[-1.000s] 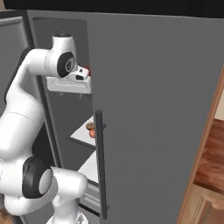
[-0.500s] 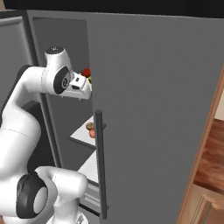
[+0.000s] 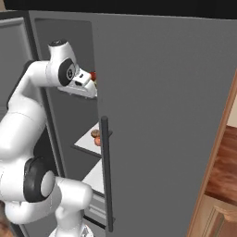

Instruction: Take the bell pepper and kiwi from the highest rack and move them to the second highest rack where the peach and mushroom are located, to maximize freezer space. Close the freezer door after rearranging.

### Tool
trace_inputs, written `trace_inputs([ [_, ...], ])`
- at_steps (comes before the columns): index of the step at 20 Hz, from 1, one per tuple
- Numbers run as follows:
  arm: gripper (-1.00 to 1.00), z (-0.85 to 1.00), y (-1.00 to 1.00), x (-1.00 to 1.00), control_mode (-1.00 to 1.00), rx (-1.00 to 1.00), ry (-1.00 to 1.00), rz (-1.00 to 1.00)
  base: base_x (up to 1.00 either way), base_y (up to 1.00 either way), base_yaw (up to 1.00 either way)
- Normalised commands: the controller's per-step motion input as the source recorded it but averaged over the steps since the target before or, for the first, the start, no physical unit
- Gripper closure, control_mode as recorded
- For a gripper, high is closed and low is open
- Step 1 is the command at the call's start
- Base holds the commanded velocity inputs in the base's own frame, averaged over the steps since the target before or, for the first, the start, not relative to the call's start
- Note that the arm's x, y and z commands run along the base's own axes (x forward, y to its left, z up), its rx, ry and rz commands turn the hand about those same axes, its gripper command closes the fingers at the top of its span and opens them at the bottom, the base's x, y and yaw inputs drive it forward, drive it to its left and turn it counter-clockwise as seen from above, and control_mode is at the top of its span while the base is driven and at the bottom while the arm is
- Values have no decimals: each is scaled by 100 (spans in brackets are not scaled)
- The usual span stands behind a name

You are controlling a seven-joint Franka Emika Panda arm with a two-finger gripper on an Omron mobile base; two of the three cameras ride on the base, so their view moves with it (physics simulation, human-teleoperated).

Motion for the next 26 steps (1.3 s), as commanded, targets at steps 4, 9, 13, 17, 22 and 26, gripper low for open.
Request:
trace_inputs([
  [4, -100, 7, -24, 46, -100, 0, 0, 0, 0, 0, 0],
  [9, -100, 0, -17, 54, -100, 0, 1, 0, 0, 0, 0],
  [13, -100, 0, -16, 52, -100, 0, 1, 0, 0, 0, 0],
  [17, -100, 0, -11, 50, -100, 0, 6, 0, 0, 0, 0],
  [22, -100, -4, -10, 47, -100, 0, 7, 0, 0, 0, 0],
  [26, -100, -10, -10, 38, -100, 0, 11, 0, 0, 0, 0],
])
